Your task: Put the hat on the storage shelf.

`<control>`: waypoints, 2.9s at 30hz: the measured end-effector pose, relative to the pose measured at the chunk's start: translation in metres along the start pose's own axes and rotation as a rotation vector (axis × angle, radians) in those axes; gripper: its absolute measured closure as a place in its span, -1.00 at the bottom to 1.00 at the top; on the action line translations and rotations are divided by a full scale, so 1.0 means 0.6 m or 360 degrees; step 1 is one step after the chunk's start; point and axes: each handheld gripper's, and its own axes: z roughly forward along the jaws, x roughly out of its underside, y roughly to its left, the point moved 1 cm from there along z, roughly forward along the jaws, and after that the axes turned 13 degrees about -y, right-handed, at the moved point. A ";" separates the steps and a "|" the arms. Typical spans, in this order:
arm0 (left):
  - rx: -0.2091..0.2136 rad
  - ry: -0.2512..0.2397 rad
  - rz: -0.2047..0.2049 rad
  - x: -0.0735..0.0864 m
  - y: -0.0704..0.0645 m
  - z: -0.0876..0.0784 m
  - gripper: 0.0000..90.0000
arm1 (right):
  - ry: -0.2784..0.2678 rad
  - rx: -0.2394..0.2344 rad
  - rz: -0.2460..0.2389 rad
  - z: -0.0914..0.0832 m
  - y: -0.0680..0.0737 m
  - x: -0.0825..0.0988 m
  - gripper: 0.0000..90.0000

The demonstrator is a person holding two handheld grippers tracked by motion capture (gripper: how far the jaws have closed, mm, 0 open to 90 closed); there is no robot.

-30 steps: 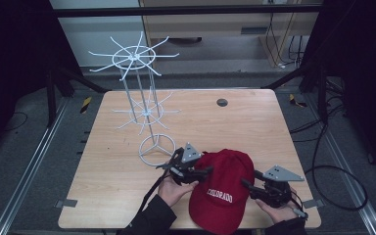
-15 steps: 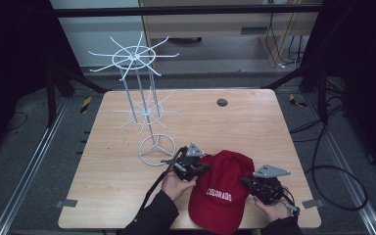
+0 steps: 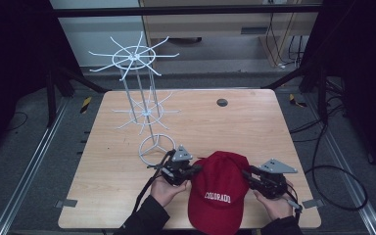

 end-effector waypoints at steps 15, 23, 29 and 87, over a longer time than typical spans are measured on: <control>0.0021 -0.0057 -0.0010 0.004 -0.007 -0.021 1.00 | 0.0079 -0.0103 0.0039 0.048 -0.029 -0.014 1.00; 0.0036 -0.0089 -0.0016 0.016 -0.033 -0.023 1.00 | 0.0099 -0.0100 -0.0081 0.142 -0.024 -0.077 0.98; 0.0055 -0.0109 -0.0037 0.026 -0.051 -0.007 1.00 | 0.0157 -0.0139 -0.0128 0.170 -0.026 -0.083 0.97; -0.0814 -0.0180 -0.0216 0.146 0.198 -0.291 -0.14 | 0.0365 0.0084 -0.0100 0.190 0.122 -0.072 0.90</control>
